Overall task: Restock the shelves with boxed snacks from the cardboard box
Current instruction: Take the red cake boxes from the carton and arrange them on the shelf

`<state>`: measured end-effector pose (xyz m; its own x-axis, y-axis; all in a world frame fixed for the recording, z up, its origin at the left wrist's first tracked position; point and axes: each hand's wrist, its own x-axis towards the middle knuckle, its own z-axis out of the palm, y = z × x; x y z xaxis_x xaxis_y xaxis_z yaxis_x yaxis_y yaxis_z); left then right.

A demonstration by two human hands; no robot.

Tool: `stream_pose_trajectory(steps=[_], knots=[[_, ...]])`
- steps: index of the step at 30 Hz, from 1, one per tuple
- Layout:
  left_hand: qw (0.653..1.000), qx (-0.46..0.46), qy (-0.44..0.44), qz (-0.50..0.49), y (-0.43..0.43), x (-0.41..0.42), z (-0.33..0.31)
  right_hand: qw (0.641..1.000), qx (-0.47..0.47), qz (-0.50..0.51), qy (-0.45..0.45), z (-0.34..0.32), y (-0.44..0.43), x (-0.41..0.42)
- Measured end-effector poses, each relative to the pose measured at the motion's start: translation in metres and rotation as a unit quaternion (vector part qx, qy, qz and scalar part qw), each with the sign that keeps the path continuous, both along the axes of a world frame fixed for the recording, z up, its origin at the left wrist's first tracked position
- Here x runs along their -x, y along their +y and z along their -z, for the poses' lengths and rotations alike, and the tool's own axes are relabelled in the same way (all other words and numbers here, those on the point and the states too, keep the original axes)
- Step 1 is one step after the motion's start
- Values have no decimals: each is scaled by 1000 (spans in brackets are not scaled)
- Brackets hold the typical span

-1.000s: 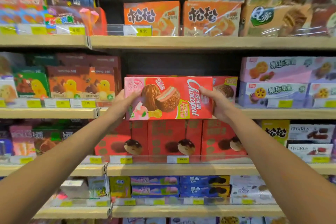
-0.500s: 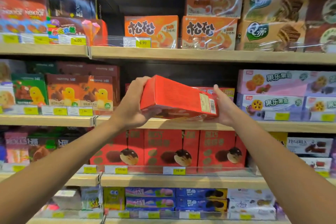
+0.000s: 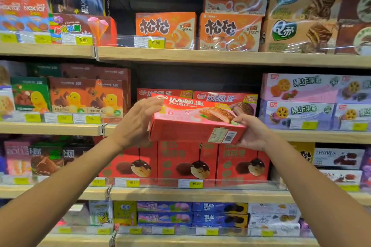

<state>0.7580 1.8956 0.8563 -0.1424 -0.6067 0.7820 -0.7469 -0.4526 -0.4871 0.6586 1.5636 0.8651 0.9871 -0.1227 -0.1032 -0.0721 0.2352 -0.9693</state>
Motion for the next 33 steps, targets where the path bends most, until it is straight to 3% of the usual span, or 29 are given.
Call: stream_pose_trajectory(steps=[4,9,12,14,16,19,21,22,26,28,33], knots=[[1000,4,5,-1,-1,-7,5,1000,-8,9,-13,5,8,-4],[998,-57,-15,2,-4,-11,10,996,-30,42,-66,10,11,-9],[996,-48,66,-42,3,-19,17,992,-51,57,-104,11,11,-11],[984,28,162,-61,3,-17,18,988,-67,65,-124,11,12,-13],[940,125,310,-70,-3,-9,13,985,-78,78,-135,10,12,-13],[826,210,523,14,-17,4,-2,981,-79,106,-145,8,9,-15],[755,227,609,85,-30,9,-11,976,-82,113,-165,4,5,-16],[742,215,628,94,-36,9,-16,974,-83,112,-181,2,3,-17],[742,160,648,66,-44,2,-25,965,-37,102,-238,-9,-3,-20],[730,176,654,92,-49,-2,-30,961,11,95,-261,-16,-7,-21],[752,198,604,176,-65,-5,-43,946,101,100,-290,-29,-22,-36]])
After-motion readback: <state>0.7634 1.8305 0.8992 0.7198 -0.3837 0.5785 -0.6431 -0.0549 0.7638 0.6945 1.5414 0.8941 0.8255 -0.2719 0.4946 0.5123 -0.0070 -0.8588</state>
